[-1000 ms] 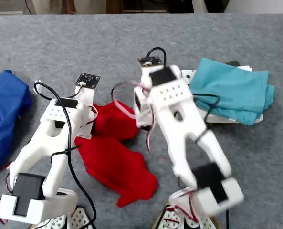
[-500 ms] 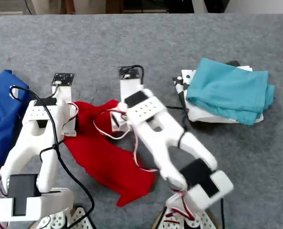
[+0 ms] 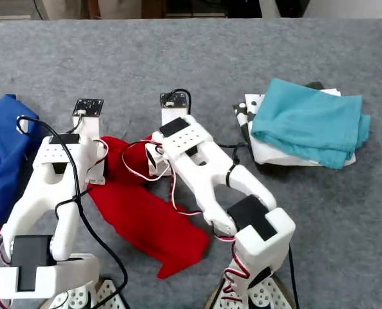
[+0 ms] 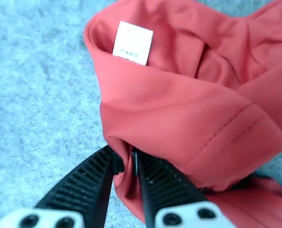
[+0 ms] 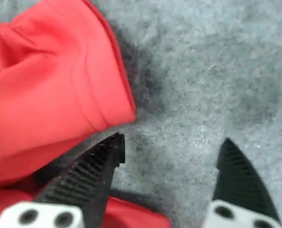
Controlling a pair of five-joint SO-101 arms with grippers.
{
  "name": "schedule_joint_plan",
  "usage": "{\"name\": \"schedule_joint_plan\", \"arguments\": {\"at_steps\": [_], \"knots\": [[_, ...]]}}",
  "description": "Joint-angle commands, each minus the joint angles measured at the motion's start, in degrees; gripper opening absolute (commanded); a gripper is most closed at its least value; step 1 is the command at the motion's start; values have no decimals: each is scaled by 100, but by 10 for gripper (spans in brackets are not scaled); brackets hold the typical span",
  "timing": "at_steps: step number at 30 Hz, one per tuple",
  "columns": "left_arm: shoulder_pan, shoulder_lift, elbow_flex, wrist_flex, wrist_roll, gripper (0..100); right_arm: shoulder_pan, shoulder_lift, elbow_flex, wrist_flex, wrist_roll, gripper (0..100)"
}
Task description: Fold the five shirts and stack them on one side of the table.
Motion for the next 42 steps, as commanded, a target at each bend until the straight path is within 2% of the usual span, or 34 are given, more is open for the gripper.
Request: {"name": "schedule_joint_plan", "arguments": {"at_steps": [1, 5, 17, 23, 31, 37, 42], "knots": [[62, -13, -62, -62, 18, 18, 84, -268, -295, -35, -88, 339], [62, -13, -35, -62, 18, 18, 84, -251, -435, -255, -70, 339], [0, -4, 18, -62, 18, 18, -127, 804, -1402, -193, 730, 338], [-114, -13, 220, -229, 18, 18, -277, 910, -1578, 9, 765, 337], [-114, 145, 299, -264, 18, 18, -242, 1341, -1921, 9, 756, 191], [-114, 251, 281, -264, 18, 18, -154, 1604, -2132, 141, 774, 243], [-185, 251, 281, -281, 18, 18, -154, 1771, -2510, 510, 1011, 246]]}}
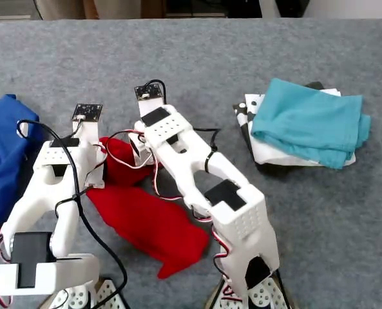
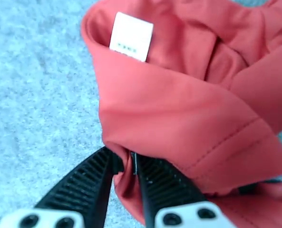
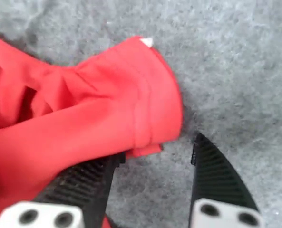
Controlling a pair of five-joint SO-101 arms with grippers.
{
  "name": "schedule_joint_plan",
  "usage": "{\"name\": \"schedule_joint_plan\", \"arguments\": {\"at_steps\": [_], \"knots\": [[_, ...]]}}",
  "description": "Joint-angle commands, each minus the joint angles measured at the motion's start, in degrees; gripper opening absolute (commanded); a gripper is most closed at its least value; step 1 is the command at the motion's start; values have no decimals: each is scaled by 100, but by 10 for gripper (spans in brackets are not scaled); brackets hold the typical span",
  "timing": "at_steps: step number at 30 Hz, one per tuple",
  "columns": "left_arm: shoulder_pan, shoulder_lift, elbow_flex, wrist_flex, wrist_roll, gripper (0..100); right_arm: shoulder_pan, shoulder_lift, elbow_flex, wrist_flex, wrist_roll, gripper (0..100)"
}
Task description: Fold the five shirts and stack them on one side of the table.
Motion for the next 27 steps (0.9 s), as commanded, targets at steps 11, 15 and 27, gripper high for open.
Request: {"name": "schedule_joint_plan", "arguments": {"at_steps": [11, 15, 27], "knots": [[-431, 48, 62, 9, 79, 18, 101, 734, -1270, 501, 457, 246], [-431, 48, 123, -18, 360, 18, 92, 1068, -1745, 835, 554, 246], [-466, 48, 114, -35, 422, 18, 31, 2325, -3767, 2110, 756, 72]]}}
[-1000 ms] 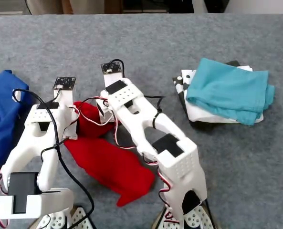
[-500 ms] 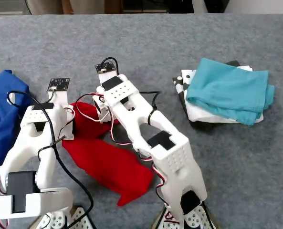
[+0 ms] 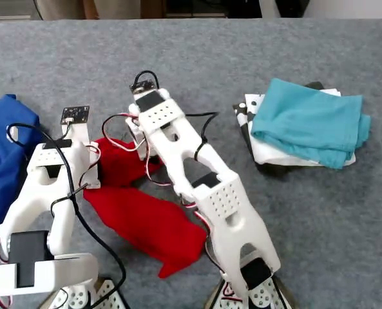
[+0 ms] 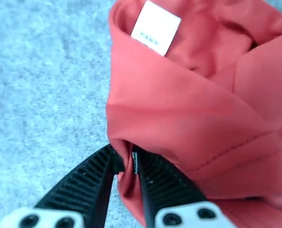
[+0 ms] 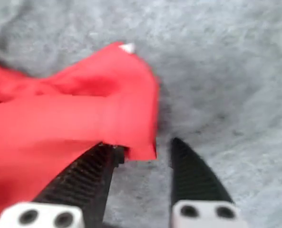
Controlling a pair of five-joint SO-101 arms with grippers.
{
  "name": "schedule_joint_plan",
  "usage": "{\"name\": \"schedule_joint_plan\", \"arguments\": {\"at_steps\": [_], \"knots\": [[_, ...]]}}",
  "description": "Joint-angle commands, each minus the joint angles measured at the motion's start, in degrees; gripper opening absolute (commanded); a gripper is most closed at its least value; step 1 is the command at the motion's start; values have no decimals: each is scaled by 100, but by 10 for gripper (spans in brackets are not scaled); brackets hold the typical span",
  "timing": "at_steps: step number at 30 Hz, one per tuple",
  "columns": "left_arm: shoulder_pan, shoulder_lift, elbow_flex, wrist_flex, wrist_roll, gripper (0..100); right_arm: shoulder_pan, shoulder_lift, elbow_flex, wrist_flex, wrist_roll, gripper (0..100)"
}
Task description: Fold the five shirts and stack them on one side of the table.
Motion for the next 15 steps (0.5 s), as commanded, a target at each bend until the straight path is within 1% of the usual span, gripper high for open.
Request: {"name": "schedule_joint_plan", "arguments": {"at_steps": [1, 8, 10, 12, 15], "knots": [[-132, 22, 44, -26, 26, 18, -48, 321, -655, 237, 88, 71], [-114, 22, 18, -26, 9, 18, -31, 514, -1543, 1143, 88, 69], [-105, 22, 9, -26, 9, 18, -22, 497, -1648, 1178, 70, 58], [-105, 22, 0, -26, 9, 18, -22, 497, -1719, 1178, 79, 9], [-105, 22, 9, -26, 9, 18, -13, 514, -1710, 1169, 79, 2]]}}
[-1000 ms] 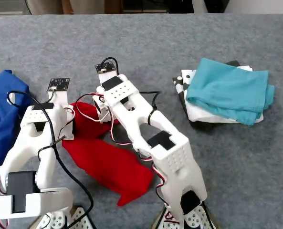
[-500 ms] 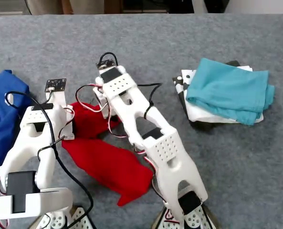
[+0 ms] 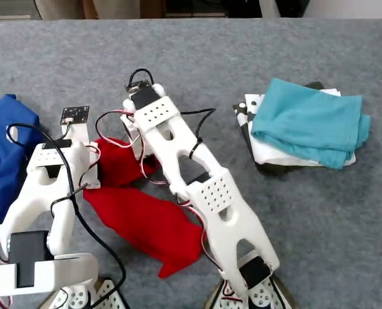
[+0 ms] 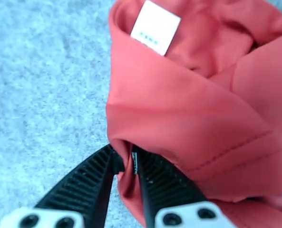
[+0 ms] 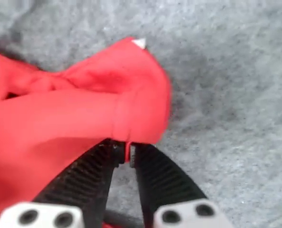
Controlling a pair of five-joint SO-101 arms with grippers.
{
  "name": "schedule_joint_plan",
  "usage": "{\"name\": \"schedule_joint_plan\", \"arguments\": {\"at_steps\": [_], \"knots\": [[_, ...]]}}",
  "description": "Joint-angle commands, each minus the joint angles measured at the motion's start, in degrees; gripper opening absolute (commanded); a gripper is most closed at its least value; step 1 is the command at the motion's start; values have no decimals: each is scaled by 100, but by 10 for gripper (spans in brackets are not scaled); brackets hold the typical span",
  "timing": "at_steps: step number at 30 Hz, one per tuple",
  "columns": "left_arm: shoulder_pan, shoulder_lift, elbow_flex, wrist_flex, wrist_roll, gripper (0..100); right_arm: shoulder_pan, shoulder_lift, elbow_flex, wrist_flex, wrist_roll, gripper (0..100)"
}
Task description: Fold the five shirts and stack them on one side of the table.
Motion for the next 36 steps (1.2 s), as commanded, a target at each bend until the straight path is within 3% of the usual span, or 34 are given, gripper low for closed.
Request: {"name": "schedule_joint_plan", "arguments": {"at_steps": [1, 9, 18, 28, 32, 36], "knots": [[-105, 22, 26, -26, 9, 18, 48, -57, -259, 114, 62, 1], [-132, -40, -79, 79, 35, 18, 734, -295, -295, 141, 62, 1], [-62, -40, -1398, 1618, 44, 18, 1051, -1956, 224, 149, 70, 1], [-62, -40, -3798, 3314, 0, 18, 2220, -4084, 295, 97, 738, 1], [-62, -31, -4703, 3640, 26, 18, 2501, -4593, 365, 9, 958, 1], [123, 22, -4721, 3684, 35, 18, 2167, -4418, 1015, 79, 985, 2]]}}
